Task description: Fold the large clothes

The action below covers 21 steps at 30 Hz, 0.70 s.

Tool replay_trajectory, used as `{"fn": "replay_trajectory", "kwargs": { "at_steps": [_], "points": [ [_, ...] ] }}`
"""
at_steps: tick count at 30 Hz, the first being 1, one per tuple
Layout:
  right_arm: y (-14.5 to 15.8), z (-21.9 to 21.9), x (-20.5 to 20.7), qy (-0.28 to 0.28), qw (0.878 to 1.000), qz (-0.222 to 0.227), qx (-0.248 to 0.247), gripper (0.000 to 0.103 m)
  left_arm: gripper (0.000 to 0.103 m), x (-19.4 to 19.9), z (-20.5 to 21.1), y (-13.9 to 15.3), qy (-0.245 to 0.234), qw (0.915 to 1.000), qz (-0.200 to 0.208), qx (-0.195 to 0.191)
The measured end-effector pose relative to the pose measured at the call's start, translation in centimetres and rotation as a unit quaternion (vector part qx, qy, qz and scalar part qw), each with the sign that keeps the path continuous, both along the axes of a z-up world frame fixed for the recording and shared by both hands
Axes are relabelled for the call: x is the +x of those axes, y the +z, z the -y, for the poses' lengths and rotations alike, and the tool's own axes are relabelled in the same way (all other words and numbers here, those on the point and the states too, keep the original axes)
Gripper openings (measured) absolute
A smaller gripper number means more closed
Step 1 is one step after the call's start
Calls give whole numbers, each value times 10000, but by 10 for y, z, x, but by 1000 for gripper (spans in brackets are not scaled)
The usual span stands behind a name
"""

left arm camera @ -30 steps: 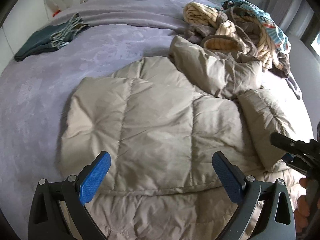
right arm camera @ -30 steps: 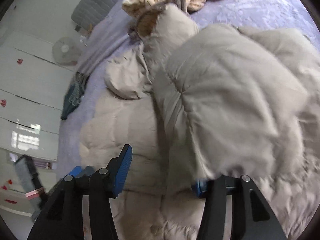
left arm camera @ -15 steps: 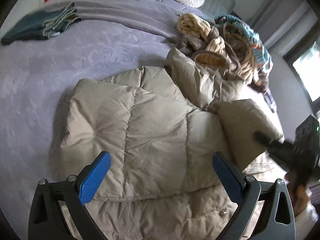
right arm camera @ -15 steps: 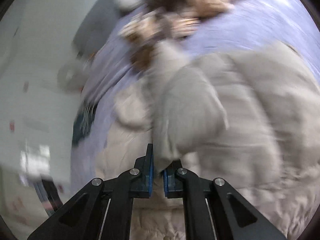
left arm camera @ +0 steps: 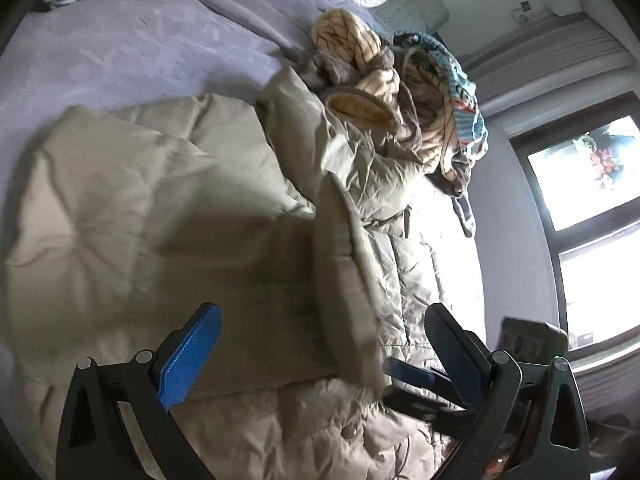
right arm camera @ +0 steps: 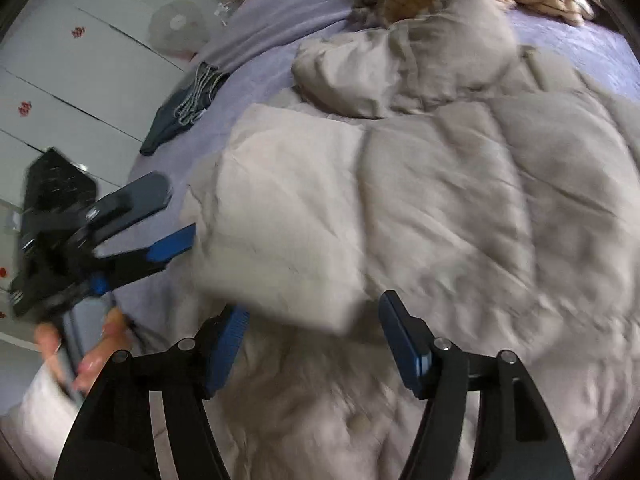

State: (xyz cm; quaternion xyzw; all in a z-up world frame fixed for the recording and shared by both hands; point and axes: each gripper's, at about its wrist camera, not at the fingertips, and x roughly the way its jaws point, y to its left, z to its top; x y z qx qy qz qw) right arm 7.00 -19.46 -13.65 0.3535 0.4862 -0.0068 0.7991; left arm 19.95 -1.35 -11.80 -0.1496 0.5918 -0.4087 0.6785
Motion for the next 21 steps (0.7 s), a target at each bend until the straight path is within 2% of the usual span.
{"fn": "replay_trajectory", "kwargs": {
  "at_steps": [2, 3, 5, 6, 8, 9, 10, 11, 12, 13, 14, 17, 18, 21],
  "points": [
    [-3, 24, -29, -402, 9991, -116, 117, 71, 102, -1, 10, -4, -68, 10000, -60, 23],
    [-8, 46, -52, -815, 9961, -203, 260, 71, 102, -2, 13, -5, -93, 9999, -55, 32],
    [-14, 74, -83, -1411, 9883, -234, 522, 71, 102, -4, 21, -8, -164, 9998, -8, 93],
    [-21, 96, -105, -1897, 9786, -217, 765, 71, 101, -5, 28, -10, -202, 9997, 13, 163],
    [-28, 122, -127, -2488, 9620, -82, 1125, 71, 78, -7, 42, -16, -353, 9989, -7, 293],
    [-32, 136, -141, -2856, 9491, 68, 1327, 71, 49, -8, 49, -21, -476, 9981, -93, 380],
    [-35, 148, -153, -3166, 9371, 190, 1458, 71, 12, -9, 56, -27, -557, 9971, -181, 482],
    [-37, 158, -161, -3404, 9271, 265, 1549, 70, 2, -10, 62, -31, -613, 9959, -215, 628],
    [-39, 167, -166, -3597, 9183, 327, 1622, 66, 2, -12, 64, -31, -603, 9954, -125, 732],
    [-40, 174, -169, -3683, 9142, 345, 1656, 39, 2, -14, 65, -25, -567, 9952, 97, 795],
    [-41, 180, -170, -3723, 9127, 302, 1656, 5, 2, -16, 64, -20, -546, 9951, 250, 788],
    [-29, 185, -156, -3439, 9285, 380, 1345, 5, 2, -16, 57, -3, -391, 9943, 648, 752],
    [-21, 184, -149, -3209, 9398, 412, 1104, 5, 2, -15, 55, -2, -365, 9934, 726, 813],
    [-26, 176, -136, -2968, 9493, 283, 996, 5, 2, -10, 55, -20, -397, 9886, 776, 1227]
  ]
}}
